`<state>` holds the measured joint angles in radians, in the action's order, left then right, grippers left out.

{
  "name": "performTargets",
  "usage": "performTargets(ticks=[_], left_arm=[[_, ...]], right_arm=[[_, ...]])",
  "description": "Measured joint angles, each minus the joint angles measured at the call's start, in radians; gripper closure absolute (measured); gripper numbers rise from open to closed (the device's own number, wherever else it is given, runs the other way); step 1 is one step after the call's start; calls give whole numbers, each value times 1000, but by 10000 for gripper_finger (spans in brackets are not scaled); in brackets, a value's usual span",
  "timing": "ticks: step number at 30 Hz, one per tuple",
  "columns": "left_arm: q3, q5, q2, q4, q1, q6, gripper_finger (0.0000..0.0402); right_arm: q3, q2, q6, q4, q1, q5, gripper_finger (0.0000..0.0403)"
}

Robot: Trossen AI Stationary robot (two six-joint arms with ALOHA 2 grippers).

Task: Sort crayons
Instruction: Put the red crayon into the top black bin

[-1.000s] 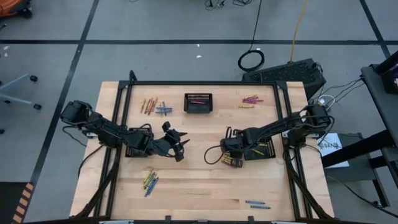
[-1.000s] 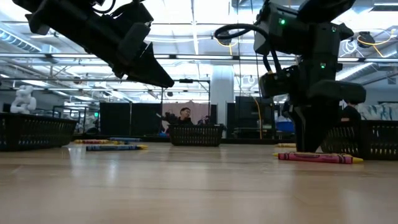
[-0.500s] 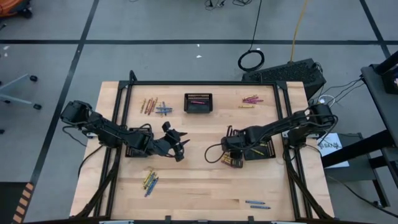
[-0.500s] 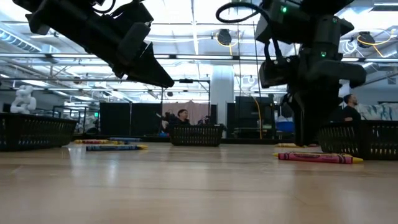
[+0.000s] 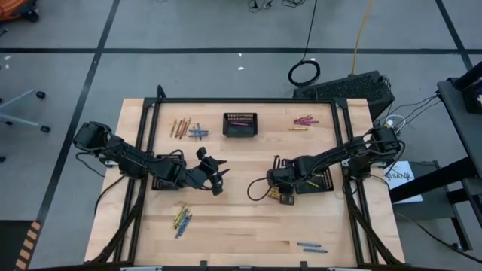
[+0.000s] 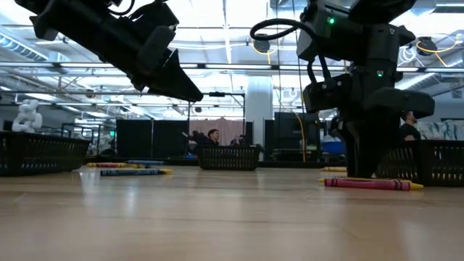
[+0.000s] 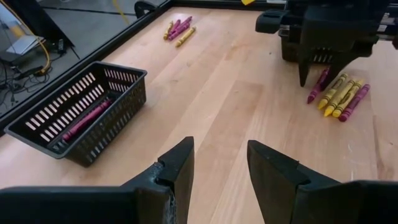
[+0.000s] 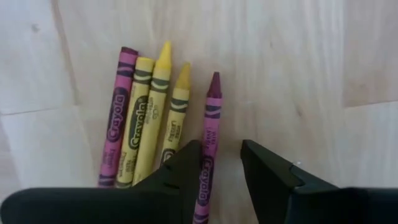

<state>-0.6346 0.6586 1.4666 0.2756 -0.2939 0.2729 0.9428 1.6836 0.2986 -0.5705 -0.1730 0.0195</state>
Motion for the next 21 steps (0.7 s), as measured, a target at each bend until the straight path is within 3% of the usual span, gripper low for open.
performTargets(ticks=[11, 21], left_arm=[[0, 0, 0, 0, 0, 2, 253], [0, 4, 0, -39, -60, 10, 253]], right_arm=[[-5, 0, -12, 9, 1, 44, 393], [15, -49, -50, 110, 8, 133, 400]])
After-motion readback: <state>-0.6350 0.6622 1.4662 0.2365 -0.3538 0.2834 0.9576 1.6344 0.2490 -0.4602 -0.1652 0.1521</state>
